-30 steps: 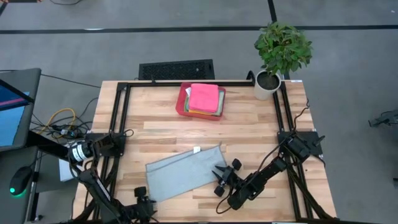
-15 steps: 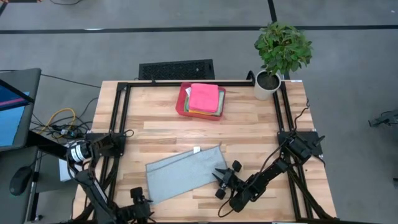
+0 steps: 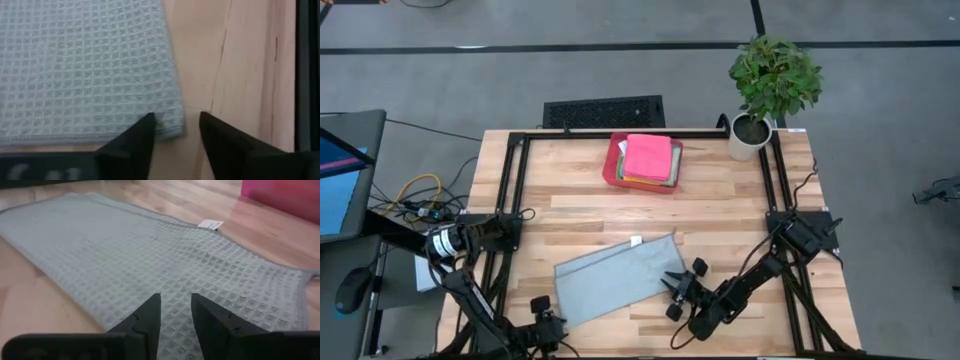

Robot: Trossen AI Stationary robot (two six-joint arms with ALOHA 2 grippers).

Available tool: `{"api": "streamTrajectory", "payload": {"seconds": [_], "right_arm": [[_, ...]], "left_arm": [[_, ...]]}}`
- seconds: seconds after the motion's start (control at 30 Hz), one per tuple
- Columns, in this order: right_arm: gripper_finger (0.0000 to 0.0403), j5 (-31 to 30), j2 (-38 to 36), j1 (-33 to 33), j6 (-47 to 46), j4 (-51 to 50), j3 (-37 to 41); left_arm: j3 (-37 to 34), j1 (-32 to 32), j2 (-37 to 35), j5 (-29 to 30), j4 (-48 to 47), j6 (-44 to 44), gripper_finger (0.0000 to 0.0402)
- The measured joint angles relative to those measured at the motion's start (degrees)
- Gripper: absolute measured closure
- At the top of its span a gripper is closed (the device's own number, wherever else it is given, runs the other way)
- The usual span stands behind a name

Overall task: Fold microfiber towels
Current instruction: Fold the gray microfiber cloth

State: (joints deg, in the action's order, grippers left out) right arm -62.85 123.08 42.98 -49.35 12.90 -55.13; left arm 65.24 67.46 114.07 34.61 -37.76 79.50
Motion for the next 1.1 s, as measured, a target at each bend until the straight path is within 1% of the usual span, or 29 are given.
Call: {"api": "streamTrajectory", "payload": {"seconds": [0.1, 0.23, 0.3, 0.4, 0.47, 0.6, 0.7, 0.8, 0.93, 1.0, 1.1], "right_arm": [[0.027, 0.0, -1.0, -0.4, 0.5, 0.0, 0.0], [0.027, -0.1, -3.5, -0.4, 3.9, 0.3, -0.3], [0.0271, -0.1, -4.9, -0.3, 6.2, 0.5, -0.9], [0.0273, 0.1, -5.9, -0.4, 7.8, 1.6, -1.6], [0.0276, 1.5, -5.8, -1.3, 8.6, 3.6, -1.6], [0.0283, 7.5, -5.8, -3.9, 14.6, 10.3, -1.7], [0.0285, 12.8, -5.7, -5.6, 20.7, 16.5, -1.7], [0.0285, 17.8, -5.7, -7.0, 24.1, 20.7, -1.7], [0.0285, 21.0, -2.5, -8.4, 27.4, 25.0, -3.0], [0.0285, 24.4, 0.5, -9.1, 28.6, 27.7, -6.1], [0.0285, 26.2, 4.2, -9.5, 31.4, 26.1, -10.3]], "left_arm": [[0.0, -0.2, 0.1, -0.1, -0.2, 0.1, 0.0302], [0.0, -1.1, 0.1, -0.6, -1.7, -0.7, 0.0375], [0.0, -1.5, 0.1, -1.2, -1.7, -2.0, 0.0393], [1.2, -2.0, 0.1, -2.4, -3.4, -3.4, 0.0395], [3.2, -2.3, 0.3, -3.1, -6.4, -3.8, 0.0398], [6.9, -3.1, 0.8, -4.7, -14.1, -5.3, 0.0399], [10.1, -3.6, 0.6, -5.2, -18.0, -5.2, 0.04], [11.9, -4.3, 0.6, -5.3, -22.4, -5.3, 0.04], [13.4, -5.1, 0.5, -3.7, -25.6, -5.5, 0.0401], [13.5, -5.3, 0.5, -3.4, -25.7, -5.5, 0.0401], [13.5, -5.5, 0.5, -3.3, -25.9, -5.5, 0.0401]]}}
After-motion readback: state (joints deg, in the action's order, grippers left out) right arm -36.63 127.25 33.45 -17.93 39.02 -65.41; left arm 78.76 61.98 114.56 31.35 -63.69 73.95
